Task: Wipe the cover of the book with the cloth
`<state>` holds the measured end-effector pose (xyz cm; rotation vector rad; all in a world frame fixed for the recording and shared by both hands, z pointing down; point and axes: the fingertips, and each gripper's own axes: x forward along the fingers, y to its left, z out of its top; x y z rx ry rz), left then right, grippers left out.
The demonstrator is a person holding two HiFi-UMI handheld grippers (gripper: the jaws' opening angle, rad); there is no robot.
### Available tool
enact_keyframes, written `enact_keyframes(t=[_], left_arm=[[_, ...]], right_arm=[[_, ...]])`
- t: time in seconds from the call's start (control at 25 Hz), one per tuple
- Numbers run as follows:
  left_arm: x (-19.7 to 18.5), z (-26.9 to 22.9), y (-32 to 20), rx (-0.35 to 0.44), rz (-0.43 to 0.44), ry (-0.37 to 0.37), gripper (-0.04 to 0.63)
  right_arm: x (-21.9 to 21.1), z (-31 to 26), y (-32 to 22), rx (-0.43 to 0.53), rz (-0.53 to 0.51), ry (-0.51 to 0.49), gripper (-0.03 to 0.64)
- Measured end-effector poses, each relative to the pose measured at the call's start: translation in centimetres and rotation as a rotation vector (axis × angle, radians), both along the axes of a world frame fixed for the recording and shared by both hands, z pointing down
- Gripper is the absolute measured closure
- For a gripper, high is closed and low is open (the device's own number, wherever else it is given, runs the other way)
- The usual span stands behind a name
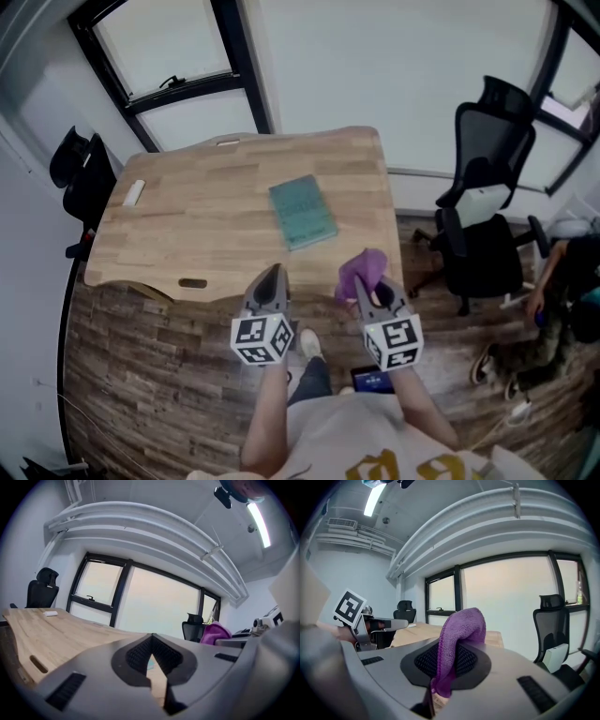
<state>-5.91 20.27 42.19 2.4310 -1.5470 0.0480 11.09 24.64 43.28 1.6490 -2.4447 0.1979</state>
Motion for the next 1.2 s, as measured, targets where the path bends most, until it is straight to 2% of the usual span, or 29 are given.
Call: enact_keyframes(t=[0.2, 0.6, 0.84, 1.2], left_arm=[[-0.4, 1.1, -6.8, -0.033, 0.038, -0.005, 0.595], [-3.9, 2.3, -18.3, -0.058, 0.049, -0.004, 0.595], [-4.0, 4.1, -21.8, -0.09, 0.082, 0.005, 0.595], [-4.0, 5.0, -23.7, -0.108, 0.097, 0.012, 0.595]], right_arm=[[-0.3, 0.5, -6.5, -0.04, 0.046, -0.008, 0.584], [-2.0, 1.5, -17.4, -0.075, 0.107, -0.007, 0.584], [-2.7, 2.4, -20.3, -0.09, 0.144, 0.003, 0.584], [-2.9, 2.5, -21.4, -0.102, 0.179, 0.008, 0.584]])
